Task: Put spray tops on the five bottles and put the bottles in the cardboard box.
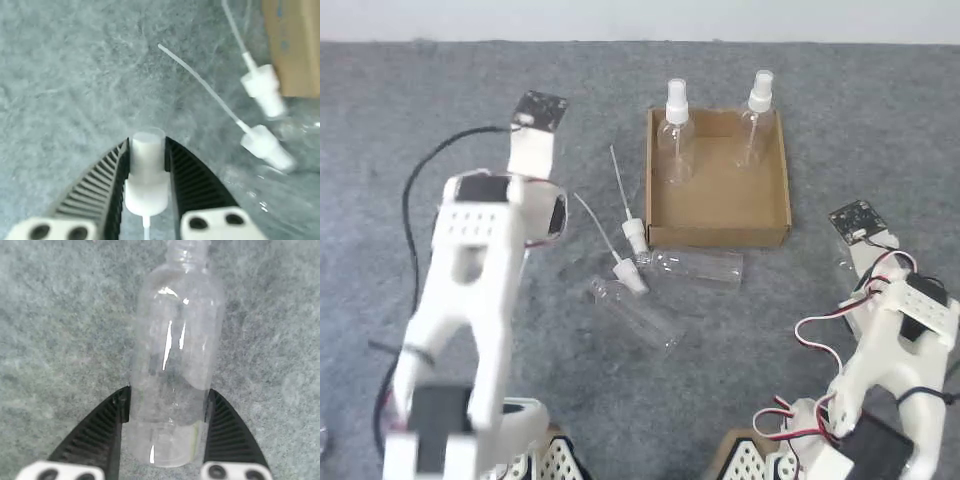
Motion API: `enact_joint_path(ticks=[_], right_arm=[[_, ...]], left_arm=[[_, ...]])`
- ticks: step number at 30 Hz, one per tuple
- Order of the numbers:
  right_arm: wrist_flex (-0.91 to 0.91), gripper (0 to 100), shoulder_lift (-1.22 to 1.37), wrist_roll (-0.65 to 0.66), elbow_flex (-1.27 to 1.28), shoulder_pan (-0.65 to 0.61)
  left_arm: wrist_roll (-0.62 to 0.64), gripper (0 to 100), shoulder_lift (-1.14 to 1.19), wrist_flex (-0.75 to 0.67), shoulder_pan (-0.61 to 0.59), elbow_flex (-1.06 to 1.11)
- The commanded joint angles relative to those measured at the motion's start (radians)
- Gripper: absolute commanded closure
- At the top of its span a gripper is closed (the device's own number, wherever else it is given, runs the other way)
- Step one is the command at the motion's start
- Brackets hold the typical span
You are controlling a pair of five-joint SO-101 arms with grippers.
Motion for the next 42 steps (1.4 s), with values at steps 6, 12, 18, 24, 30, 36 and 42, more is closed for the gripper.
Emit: enact_joint_path(ticks=[6,12,18,24,30,36,42], right_arm=[[0.005,74.2,0.001,0.017,0.014,0.016],[0.193,73.4,0.008,-0.054,-0.18,-0.021],[0.375,73.4,0.013,-0.176,-0.405,-0.17],[0.417,66.7,0.031,-0.229,-0.457,-0.214],[0.417,69.0,0.199,-0.173,-0.562,-0.194],[0.377,75.1,0.427,-0.169,-0.681,-0.157],[0.344,85.7,0.575,-0.169,-0.744,-0.12]], left_arm=[[0.034,99,-0.425,-0.195,0.08,0.367],[0.038,99,-0.43,-0.31,0.086,0.479],[0.038,99,-0.43,-0.338,0.086,0.532],[0.038,99,-0.43,-0.339,0.086,0.538],[0.038,99,-0.43,-0.339,0.086,0.539],[0.038,99,-0.43,-0.339,0.086,0.539],[0.038,99,-0.43,-0.339,0.086,0.539]])
